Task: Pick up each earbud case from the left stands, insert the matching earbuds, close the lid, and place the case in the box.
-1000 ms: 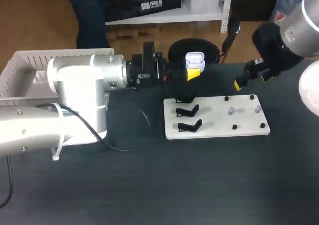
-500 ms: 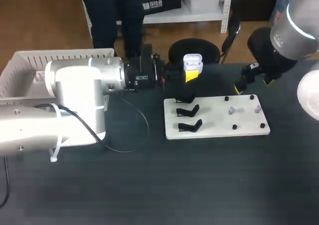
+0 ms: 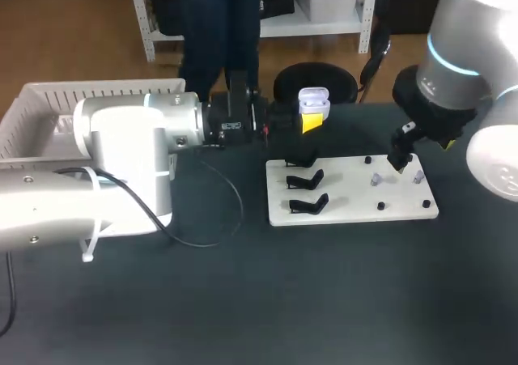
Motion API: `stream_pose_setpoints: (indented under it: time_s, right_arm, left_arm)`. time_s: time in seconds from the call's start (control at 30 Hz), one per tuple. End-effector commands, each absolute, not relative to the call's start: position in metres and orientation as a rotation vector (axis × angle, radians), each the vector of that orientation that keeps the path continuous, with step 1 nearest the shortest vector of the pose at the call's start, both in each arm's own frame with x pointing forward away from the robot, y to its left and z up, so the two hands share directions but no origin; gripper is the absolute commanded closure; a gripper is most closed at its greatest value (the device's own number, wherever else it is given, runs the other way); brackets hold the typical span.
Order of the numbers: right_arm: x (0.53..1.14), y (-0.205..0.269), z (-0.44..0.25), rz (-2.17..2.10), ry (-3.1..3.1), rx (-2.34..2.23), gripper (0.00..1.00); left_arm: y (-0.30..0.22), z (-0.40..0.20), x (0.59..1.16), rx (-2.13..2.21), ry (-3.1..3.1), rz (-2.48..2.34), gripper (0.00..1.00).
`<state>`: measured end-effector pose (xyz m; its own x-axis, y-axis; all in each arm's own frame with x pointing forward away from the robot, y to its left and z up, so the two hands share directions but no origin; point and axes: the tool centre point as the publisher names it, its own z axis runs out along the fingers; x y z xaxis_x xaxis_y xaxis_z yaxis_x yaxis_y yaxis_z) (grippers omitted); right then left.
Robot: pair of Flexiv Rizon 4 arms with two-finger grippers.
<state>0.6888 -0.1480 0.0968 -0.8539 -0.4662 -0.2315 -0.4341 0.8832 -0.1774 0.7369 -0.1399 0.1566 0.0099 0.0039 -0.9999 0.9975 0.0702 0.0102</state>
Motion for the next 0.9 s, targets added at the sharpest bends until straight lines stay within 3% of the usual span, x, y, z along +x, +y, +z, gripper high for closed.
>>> stream_pose_setpoints:
  time_s: [0.03, 0.4, 0.73, 0.8, 0.9]
  right_arm:
    - [0.696, -0.145, 0.085, -0.225, 2.808, -0.682, 0.0]
    - [0.693, -0.161, 0.05, -0.237, 2.881, -0.658, 0.01]
    - [0.701, -0.167, 0.039, -0.222, 2.888, -0.651, 0.24]
    - [0.701, -0.168, 0.038, -0.221, 2.888, -0.651, 0.36]
    - [0.7, -0.168, 0.036, -0.221, 2.892, -0.648, 0.33]
  left_arm:
    - [-0.14, 0.156, 0.734, 1.156, 1.233, -1.141, 1.0]
    - [-0.14, 0.156, 0.734, 1.156, 1.233, -1.141, 1.0]
    - [-0.14, 0.156, 0.734, 1.156, 1.233, -1.141, 1.0]
    - [-0.14, 0.156, 0.734, 1.156, 1.233, -1.141, 1.0]
    - [-0.14, 0.156, 0.734, 1.156, 1.233, -1.141, 1.0]
